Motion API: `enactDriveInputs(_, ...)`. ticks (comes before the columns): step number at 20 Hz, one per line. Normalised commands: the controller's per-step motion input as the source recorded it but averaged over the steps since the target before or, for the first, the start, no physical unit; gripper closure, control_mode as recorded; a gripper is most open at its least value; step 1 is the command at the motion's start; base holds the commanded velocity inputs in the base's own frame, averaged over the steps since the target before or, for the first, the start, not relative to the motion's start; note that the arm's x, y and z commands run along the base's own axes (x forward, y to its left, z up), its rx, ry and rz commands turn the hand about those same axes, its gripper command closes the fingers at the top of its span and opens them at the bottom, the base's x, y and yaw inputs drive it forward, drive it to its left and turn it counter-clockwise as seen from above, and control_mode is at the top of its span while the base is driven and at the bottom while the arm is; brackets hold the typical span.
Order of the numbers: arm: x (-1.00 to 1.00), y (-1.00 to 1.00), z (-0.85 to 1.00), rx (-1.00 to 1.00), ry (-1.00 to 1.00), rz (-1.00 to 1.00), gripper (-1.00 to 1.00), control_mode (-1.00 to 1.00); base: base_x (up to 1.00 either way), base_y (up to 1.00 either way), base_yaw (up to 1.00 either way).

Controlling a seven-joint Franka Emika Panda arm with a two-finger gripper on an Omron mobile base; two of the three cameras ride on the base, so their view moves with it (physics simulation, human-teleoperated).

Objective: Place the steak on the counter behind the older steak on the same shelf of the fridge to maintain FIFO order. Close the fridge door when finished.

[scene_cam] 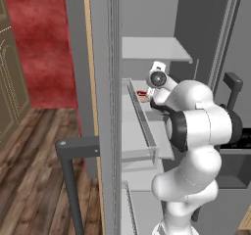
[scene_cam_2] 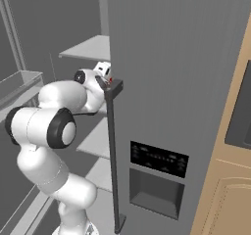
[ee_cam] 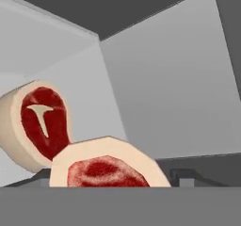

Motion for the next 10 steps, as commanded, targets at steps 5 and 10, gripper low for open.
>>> enactDriveInputs(5, 0.42, 0.00, -0.13, -0.08, 0.00, 0.00, 1.00, -1.00, 0.00, 0.00, 0.00)
enactDriveInputs(10, 0.52, 0.00, -0.03, -0.06, 0.00, 0.00, 1.00, -1.00, 0.00, 0.00, 0.00)
